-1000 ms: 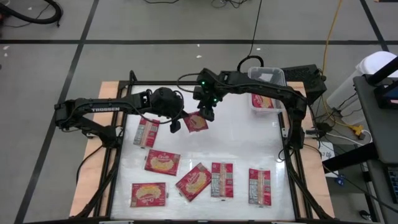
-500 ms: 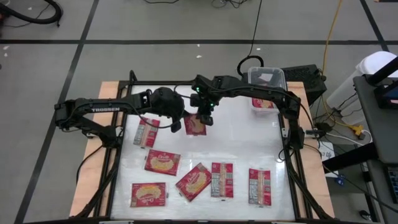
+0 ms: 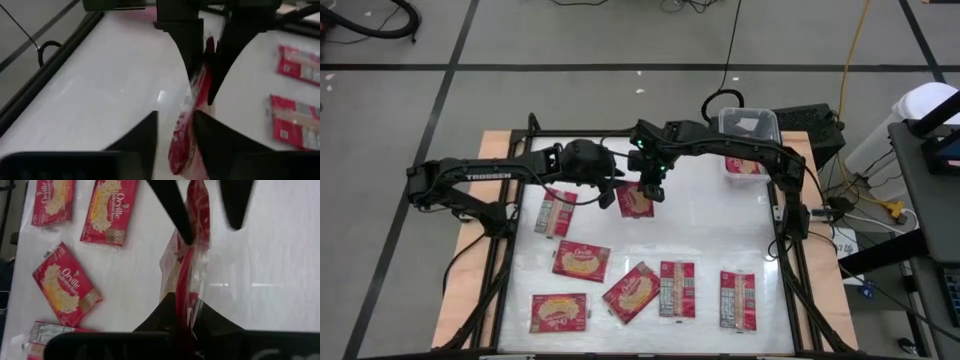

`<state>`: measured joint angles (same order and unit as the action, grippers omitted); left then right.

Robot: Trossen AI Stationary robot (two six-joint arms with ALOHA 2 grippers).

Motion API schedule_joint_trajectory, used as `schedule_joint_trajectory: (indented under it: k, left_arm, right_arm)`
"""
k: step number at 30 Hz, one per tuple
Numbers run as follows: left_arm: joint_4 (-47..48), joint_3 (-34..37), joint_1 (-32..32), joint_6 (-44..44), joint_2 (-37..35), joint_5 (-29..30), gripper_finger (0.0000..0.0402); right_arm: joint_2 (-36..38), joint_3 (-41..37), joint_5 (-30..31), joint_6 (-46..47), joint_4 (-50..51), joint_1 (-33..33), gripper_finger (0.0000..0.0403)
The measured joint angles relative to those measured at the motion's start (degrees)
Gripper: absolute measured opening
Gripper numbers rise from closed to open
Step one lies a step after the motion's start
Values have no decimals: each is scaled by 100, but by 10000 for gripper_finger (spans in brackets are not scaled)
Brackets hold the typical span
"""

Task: Sort popcorn bags into baskets
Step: Put the red popcorn bag into the transparent container

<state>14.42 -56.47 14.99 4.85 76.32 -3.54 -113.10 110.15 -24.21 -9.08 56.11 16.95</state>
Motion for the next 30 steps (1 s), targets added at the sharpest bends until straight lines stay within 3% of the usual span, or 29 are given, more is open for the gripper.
schedule_joint_trajectory:
  k: [4,8,20,30]
  left_arm:
    - [-93,-9,-5,128,-48,119,207]
    - [-66,-13,167,522,-280,377,246]
    - [590,0,813,1072,-500,219,253]
    - [530,0,937,1197,-503,158,253]
  right_arm:
    - [94,-1,-3,45,180,32,5]
    - [281,-2,25,88,356,35,4]
    - [1282,-2,225,88,1065,261,4]
    - [2385,0,334,-267,1771,1089,4]
